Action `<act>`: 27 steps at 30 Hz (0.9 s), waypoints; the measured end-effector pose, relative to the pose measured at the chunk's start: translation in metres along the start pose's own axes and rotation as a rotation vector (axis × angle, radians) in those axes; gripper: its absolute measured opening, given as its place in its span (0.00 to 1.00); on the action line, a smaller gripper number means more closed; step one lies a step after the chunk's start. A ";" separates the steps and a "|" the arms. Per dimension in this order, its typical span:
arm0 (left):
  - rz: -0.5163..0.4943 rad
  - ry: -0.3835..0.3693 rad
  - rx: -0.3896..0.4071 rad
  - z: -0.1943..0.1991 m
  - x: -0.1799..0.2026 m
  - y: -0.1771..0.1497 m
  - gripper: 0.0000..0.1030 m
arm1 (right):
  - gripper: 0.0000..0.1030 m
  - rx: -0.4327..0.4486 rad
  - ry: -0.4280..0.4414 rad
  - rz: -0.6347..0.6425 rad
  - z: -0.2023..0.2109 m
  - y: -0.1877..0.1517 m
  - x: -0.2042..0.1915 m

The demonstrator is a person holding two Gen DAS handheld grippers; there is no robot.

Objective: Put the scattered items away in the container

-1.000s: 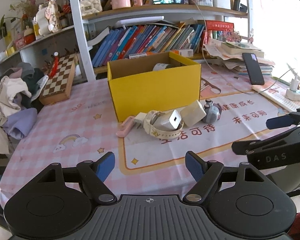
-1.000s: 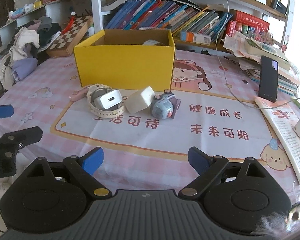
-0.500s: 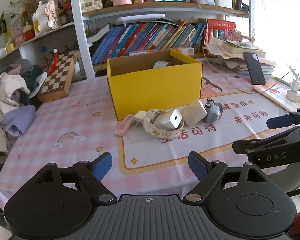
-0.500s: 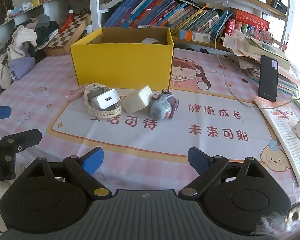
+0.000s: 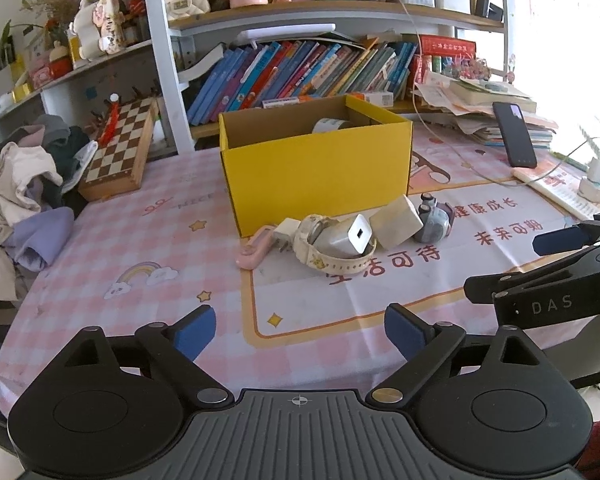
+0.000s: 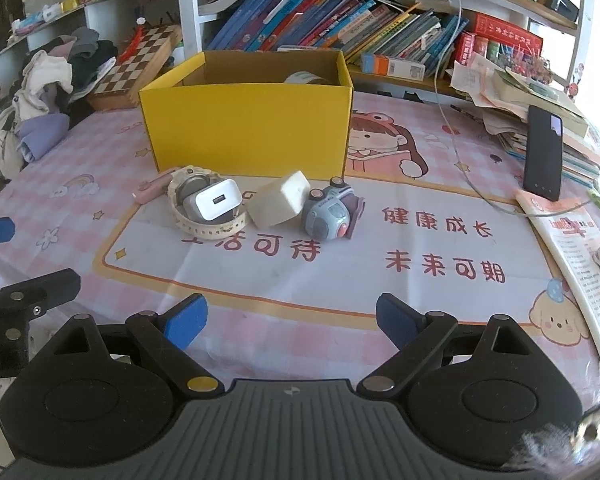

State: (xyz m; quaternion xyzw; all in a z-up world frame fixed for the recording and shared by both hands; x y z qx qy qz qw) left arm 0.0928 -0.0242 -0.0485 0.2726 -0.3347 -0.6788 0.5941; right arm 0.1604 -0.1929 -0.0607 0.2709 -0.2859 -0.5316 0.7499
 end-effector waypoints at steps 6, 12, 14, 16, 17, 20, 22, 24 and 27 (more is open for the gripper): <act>0.020 -0.008 -0.007 -0.005 -0.004 0.000 0.91 | 0.89 -0.007 -0.004 0.000 -0.005 0.003 0.001; 0.033 -0.014 -0.007 -0.009 -0.005 0.001 0.91 | 0.89 -0.012 -0.002 0.016 -0.009 0.006 -0.001; 0.036 -0.016 -0.010 -0.011 -0.006 0.001 0.91 | 0.89 -0.016 -0.004 0.015 -0.011 0.007 0.000; 0.038 -0.017 -0.012 -0.013 -0.006 0.002 0.91 | 0.89 -0.019 -0.004 0.017 -0.014 0.008 0.000; 0.038 -0.018 -0.014 -0.014 -0.006 0.002 0.91 | 0.89 -0.020 -0.005 0.017 -0.015 0.009 0.001; 0.039 -0.019 -0.019 -0.018 -0.005 0.003 0.91 | 0.88 -0.025 -0.006 0.020 -0.019 0.012 0.002; 0.040 -0.018 -0.021 -0.020 -0.005 0.004 0.91 | 0.88 -0.028 -0.007 0.021 -0.022 0.013 0.003; 0.045 -0.015 -0.024 -0.022 -0.006 0.005 0.91 | 0.87 -0.031 -0.007 0.023 -0.025 0.015 0.004; 0.061 -0.002 -0.014 -0.024 -0.010 0.008 0.91 | 0.87 -0.036 -0.009 0.025 -0.030 0.018 0.006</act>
Point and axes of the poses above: each gripper's, at about its wrist camera, not at the fingertips, and z roughly against the way its jaws point, x to its right, y to its top, the point moved 4 cm from there along -z, roughly the way its jaws point, and after that the axes turned 12 degrees about -y, right-handed, at the moved point
